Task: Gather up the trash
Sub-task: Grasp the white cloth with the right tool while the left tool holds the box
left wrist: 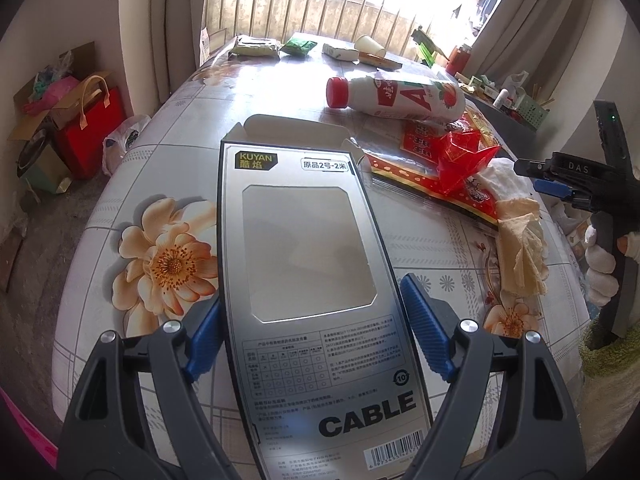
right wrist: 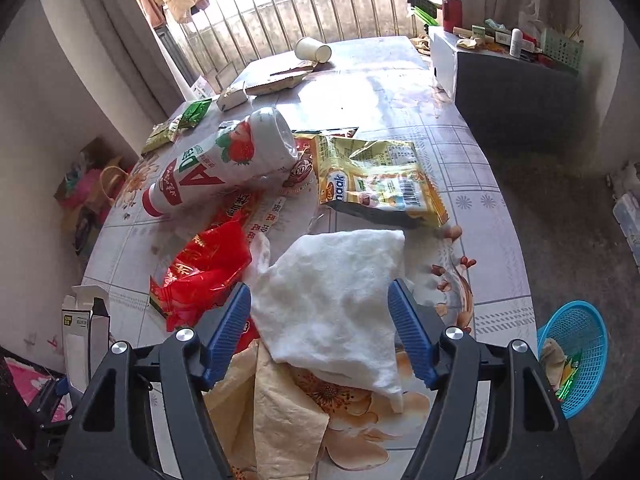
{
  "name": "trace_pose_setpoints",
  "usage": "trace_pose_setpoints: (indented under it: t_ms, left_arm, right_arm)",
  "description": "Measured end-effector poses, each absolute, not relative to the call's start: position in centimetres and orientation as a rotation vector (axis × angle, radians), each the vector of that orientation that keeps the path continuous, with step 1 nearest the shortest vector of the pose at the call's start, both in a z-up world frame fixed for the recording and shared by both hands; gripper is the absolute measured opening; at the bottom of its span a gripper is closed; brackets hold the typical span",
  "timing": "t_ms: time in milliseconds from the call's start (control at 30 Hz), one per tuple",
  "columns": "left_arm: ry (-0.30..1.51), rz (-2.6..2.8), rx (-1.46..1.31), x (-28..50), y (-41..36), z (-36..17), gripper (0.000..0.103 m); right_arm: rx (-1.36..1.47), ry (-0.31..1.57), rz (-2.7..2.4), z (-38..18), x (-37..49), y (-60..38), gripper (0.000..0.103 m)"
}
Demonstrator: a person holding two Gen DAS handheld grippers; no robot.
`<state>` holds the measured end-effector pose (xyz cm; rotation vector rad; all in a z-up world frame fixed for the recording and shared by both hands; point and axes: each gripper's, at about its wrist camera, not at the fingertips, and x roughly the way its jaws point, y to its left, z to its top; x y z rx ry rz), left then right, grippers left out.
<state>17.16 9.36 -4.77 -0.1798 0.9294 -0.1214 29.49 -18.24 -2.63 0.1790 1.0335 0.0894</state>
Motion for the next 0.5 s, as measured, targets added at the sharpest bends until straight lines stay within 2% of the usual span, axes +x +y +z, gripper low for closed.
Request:
trace_pose_setpoints:
  t_ms: [33, 100, 167, 233, 500]
  left_arm:
    - [0.930, -0.122, -0.181, 17.2, 9.4, -4.8, 0.077]
    - [0.930, -0.121, -0.186, 17.2, 9.5, -4.9, 0.077]
    - [0.928, -0.121, -0.191, 17.2, 9.6, -5.0, 0.077]
    - [0.928, -0.120, -0.196, 17.2, 9.8, -5.1, 0.077]
    - [0.919, -0.104, -0.217, 17.2, 10.7, -4.8, 0.077]
  right_arm:
    - [0.173, 1.052, 0.078, -3.3, 29.9, -18.2, 0.069]
    - [0.165, 1.071, 0.060, -4.3, 30.2, -18.1, 0.050]
    - [0.166, 1.061, 0.044, -4.3, 30.1, -18.1, 0.023]
    - [0.167, 1.035, 0.038, -3.8, 29.6, -18.1, 0.011]
    - [0.144, 0.868, 0.035, 1.7, 27.0, -17.9, 0.009]
